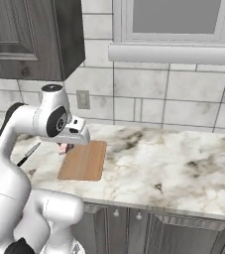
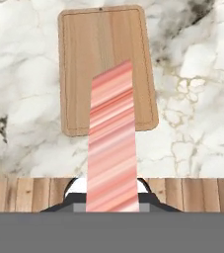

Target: Retrieve the steak from the fridge and place it on the cutting board.

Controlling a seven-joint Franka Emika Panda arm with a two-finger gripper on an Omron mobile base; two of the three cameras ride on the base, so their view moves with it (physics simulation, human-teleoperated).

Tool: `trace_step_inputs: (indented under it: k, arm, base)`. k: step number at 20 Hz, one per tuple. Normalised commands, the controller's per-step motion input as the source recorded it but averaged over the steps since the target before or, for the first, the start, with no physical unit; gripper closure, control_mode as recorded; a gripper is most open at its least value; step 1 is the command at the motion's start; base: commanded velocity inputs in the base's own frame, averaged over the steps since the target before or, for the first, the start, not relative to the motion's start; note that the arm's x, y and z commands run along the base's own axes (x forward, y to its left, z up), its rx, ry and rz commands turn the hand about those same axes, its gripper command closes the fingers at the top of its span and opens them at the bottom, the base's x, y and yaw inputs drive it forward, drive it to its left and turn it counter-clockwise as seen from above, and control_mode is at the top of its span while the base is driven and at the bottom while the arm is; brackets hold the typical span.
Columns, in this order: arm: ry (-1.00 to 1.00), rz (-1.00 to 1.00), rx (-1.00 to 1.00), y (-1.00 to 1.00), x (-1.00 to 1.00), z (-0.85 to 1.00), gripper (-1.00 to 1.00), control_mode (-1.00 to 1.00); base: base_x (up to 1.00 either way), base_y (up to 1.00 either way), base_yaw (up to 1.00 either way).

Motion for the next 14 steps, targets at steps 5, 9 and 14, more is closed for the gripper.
trace_step_inputs:
  k: [5,9,14]
  arm:
    - [0.20,0.14,-0.01,0.00,0.83,-0.74,1.00,-1.00]
    - [0.07,0.14,-0.01,0.00,0.78,-0.77,1.00,-1.00]
    - [0.03,0.17,-0.01,0.00,0.74,-0.67,1.00,-1.00]
  base:
    - [0.00,0.00,0.00]
    - [0.00,0.00,0.00]
    - [0.00,0.00,0.00]
